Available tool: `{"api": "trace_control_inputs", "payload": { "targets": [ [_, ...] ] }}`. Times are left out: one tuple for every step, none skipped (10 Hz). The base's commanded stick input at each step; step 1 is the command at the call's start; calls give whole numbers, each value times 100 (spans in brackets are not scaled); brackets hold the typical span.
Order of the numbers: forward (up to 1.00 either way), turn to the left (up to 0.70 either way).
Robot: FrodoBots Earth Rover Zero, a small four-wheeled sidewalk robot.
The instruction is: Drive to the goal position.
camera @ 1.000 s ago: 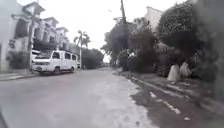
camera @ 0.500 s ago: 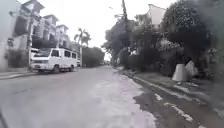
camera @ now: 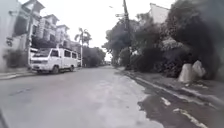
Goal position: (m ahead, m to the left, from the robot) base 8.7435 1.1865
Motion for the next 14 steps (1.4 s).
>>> {"api": "trace_control_inputs", "payload": {
  "targets": [
    [50, 0],
    [50, 0],
    [50, 0],
    [50, 0],
    [50, 0],
    [50, 0],
    [50, 0],
    [50, 0],
    [50, 0],
    [50, 0],
    [50, 0],
    [50, 0],
    [50, 0],
    [50, 0]
  ]
}}
